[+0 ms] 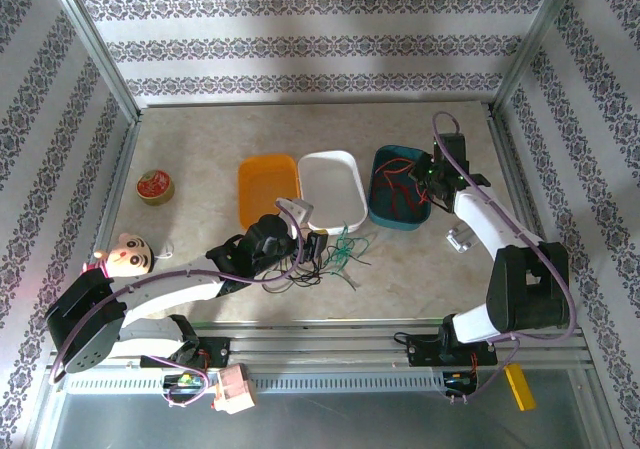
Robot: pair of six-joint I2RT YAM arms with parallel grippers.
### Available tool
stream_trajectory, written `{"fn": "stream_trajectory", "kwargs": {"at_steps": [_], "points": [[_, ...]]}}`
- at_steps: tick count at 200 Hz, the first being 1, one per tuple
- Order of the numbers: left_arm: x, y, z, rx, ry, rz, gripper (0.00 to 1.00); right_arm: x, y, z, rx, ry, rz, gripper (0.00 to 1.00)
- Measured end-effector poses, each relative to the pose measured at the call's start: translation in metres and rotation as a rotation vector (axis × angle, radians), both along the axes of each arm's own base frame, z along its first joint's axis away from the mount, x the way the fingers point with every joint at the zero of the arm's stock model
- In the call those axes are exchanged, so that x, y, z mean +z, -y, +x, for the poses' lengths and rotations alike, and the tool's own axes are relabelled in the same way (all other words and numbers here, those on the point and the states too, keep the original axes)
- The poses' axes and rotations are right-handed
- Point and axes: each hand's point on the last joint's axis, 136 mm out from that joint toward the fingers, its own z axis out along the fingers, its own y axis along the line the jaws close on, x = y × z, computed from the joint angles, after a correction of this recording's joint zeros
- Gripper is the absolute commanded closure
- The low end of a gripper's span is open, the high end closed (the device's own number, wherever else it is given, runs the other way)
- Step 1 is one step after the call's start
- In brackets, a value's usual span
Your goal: Untangle the cables
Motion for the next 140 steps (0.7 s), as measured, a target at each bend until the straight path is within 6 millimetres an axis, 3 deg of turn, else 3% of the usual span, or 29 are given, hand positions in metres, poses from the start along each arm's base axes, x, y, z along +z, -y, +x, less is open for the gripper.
{"fn": "stream_trajectory", "kwargs": {"at_steps": [84,113,140], "points": [[0.000,0.000,0.000,0.001,-0.001,-0.002,0.31,-0.098,-0.014,-0.016,0.016,-0.285,0.067,1.00],[0.000,0.000,0.000,0.001,-0.001,-0.002,0.31,-0.108,-0.024,-0.013,0.047,-0.313,0.081,1.00],[0.000,0.000,0.000,0.000,-0.002,-0.001,0.31,-0.096,-0.037,-0.005,0.100,-0.285,0.102,0.98]]}}
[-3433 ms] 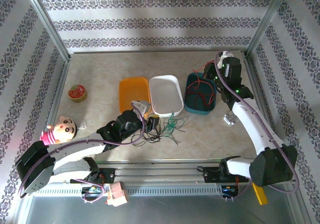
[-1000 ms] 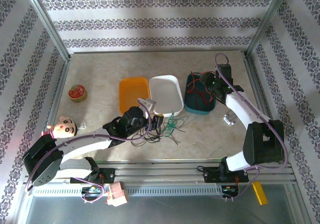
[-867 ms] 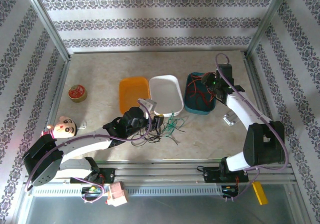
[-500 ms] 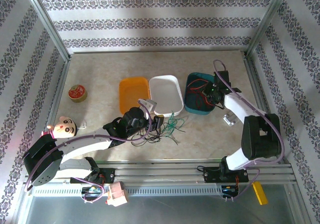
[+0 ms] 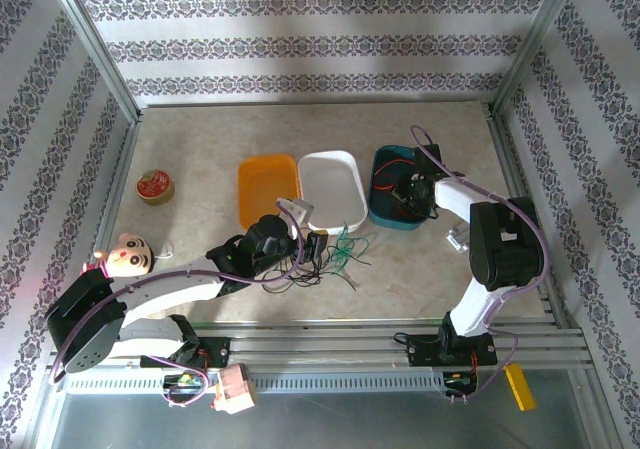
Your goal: Untangle the cables
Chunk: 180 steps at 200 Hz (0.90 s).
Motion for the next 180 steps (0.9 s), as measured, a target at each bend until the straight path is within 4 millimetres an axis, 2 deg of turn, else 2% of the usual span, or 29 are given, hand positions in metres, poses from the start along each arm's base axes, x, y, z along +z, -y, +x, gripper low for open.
{"fn": "stream_trajectory", "kwargs": {"at_steps": [11,31,54,130,180], "points": [[0.000,0.000,0.000,0.000,0.000,0.000,0.31,0.008,-0.006,0.005,0.025,0.022,0.013,0.91],[0.000,0.000,0.000,0.000,-0.001,0.000,0.31,0.016,-0.012,0.010,0.051,0.046,0.032,0.69],[-0.002,0.000,0.000,0.000,-0.003,0.003,0.31,0.021,-0.012,0.008,0.065,0.052,0.027,0.60],[-0.004,0.002,0.001,-0.004,-0.009,0.009,0.31,0.052,0.003,-0.012,0.108,0.056,-0.086,0.45],[-0.015,0.006,-0.001,-0.019,-0.031,0.026,0.30,0.085,-0.002,-0.031,0.167,0.130,-0.117,0.44]]}}
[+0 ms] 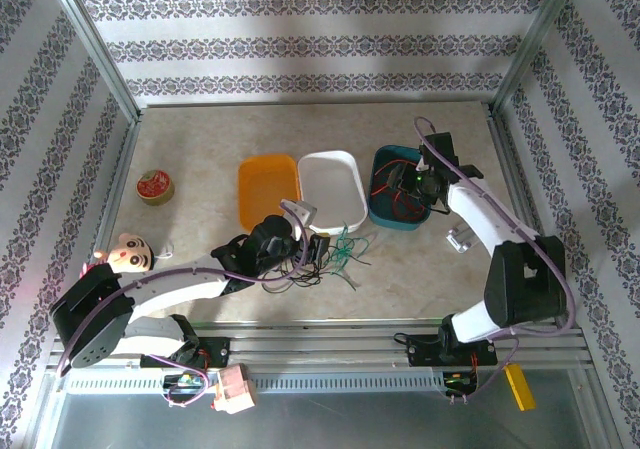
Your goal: Untangle the cables
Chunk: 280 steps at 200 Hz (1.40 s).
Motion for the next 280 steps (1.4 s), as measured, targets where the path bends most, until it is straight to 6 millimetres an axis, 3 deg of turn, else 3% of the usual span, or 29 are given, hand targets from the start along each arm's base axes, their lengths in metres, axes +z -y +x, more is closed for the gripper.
{"fn": "stream_trajectory", "kwargs": {"at_steps": [47,88,105,129,184,221,280], "points": [[-0.008,0.003,0.001,-0.004,-0.014,0.014,0.30,0.031,-0.008,-0.021,0.066,0.101,-0.022,0.45],[-0.017,0.007,0.004,-0.004,-0.028,0.031,0.30,0.051,-0.076,-0.063,0.332,0.209,-0.006,0.45],[-0.021,0.008,0.005,-0.004,-0.034,0.038,0.31,0.043,-0.102,-0.082,0.436,0.202,0.013,0.45],[-0.022,0.010,0.007,0.001,-0.040,0.039,0.32,0.028,-0.119,-0.102,0.516,0.168,0.020,0.45],[-0.019,0.008,0.012,0.043,-0.046,0.020,0.38,0.006,-0.125,-0.105,0.524,0.119,0.030,0.47],[-0.017,0.004,0.014,0.073,-0.040,0.020,0.44,-0.020,-0.134,-0.109,0.547,0.032,0.032,0.49],[-0.020,-0.003,0.014,0.089,-0.044,0.049,0.44,-0.052,-0.150,-0.142,0.669,-0.121,0.033,0.51]]}}
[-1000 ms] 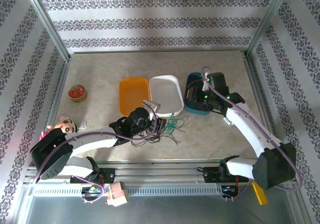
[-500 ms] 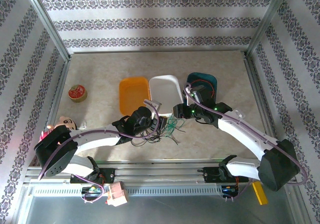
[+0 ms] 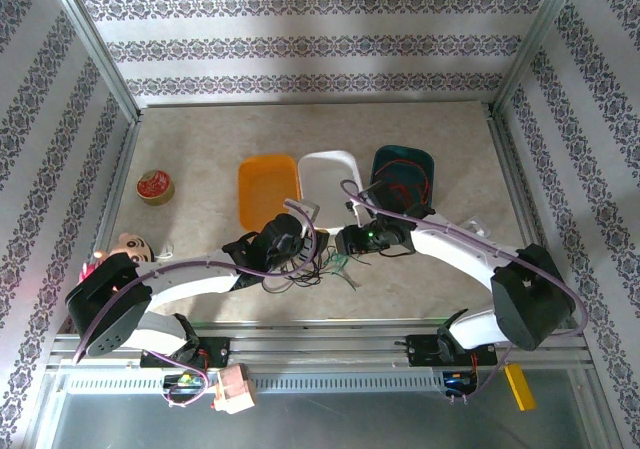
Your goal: Untangle the cables
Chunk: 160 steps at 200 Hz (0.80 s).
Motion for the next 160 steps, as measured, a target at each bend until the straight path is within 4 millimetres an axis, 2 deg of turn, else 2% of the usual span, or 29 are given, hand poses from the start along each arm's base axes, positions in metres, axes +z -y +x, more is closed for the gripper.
{"fn": "stream_trajectory", "kwargs": {"at_steps": [39,59,101,134,160], "points": [[-0.002,-0.001,0.000,0.004,-0.003,0.008,0.44,-0.013,-0.010,-0.020,0.077,-0.064,-0.014,0.53],[-0.002,-0.002,0.000,0.003,-0.004,0.009,0.43,-0.021,-0.014,-0.024,0.097,-0.104,-0.036,0.54],[-0.001,-0.003,0.000,0.009,0.000,0.010,0.43,-0.032,-0.017,-0.016,0.095,-0.138,-0.076,0.56],[0.005,-0.004,0.000,0.014,0.011,0.001,0.43,-0.033,-0.016,-0.009,0.090,-0.125,-0.107,0.58],[0.006,-0.005,0.000,0.016,0.014,-0.001,0.43,-0.039,-0.015,-0.003,0.084,-0.123,-0.139,0.67]]}}
